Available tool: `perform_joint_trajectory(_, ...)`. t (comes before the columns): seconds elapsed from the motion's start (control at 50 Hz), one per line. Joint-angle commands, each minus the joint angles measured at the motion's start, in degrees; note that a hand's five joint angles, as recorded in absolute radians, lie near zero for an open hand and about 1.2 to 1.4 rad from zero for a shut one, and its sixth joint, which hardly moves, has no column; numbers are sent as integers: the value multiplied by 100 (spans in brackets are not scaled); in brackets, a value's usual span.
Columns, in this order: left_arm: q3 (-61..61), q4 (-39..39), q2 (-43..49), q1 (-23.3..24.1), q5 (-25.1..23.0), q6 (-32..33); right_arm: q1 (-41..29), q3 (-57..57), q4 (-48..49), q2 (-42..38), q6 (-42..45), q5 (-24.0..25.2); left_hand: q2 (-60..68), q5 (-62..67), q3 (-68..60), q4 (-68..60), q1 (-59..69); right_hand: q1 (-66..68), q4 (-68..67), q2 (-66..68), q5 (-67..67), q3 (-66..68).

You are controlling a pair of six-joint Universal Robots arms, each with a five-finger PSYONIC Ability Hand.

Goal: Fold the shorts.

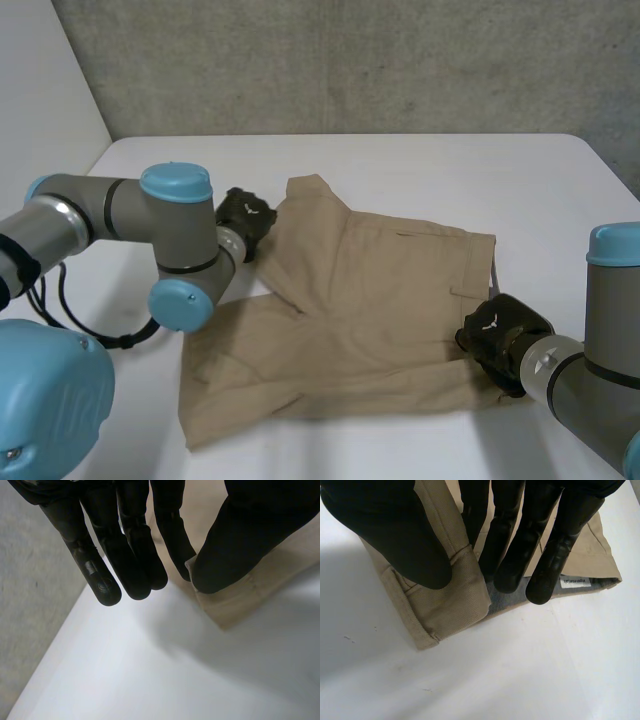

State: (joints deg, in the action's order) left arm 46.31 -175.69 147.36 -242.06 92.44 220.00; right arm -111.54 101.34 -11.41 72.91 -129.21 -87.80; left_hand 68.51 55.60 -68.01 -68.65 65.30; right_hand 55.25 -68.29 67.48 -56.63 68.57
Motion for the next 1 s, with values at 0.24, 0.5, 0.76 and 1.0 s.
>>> perform_joint_trajectory(0.24, 1504, -62, -806, -201, 222, 228, -87, 17, 113, 13, -86, -18, 818, 1109, -868, -804, 1139, 2475, -1171, 1252, -1337, 1143)
perform_joint_trajectory(0.5, 1784, -326, -1674, -166, 863, 157, -87, -220, 227, 39, -754, 9, -4096, -3805, 4046, 4110, -3775, 2475, -1171, 1252, -1337, 1143)
perform_joint_trajectory(0.76, 4763, -203, -4179, 414, 854, -1810, 9, -484, 535, -22, -2037, 386, -4131, -3840, 4081, 4145, -3810, 2475, -1171, 1252, -1337, 1143)
perform_joint_trajectory(1.0, 6030, 649, -5007, 1073, 889, -3929, -17, -458, 693, -110, -2266, 457, -4030, -3739, 3979, 4044, -3709, 2475, -1171, 1252, -1337, 1143)
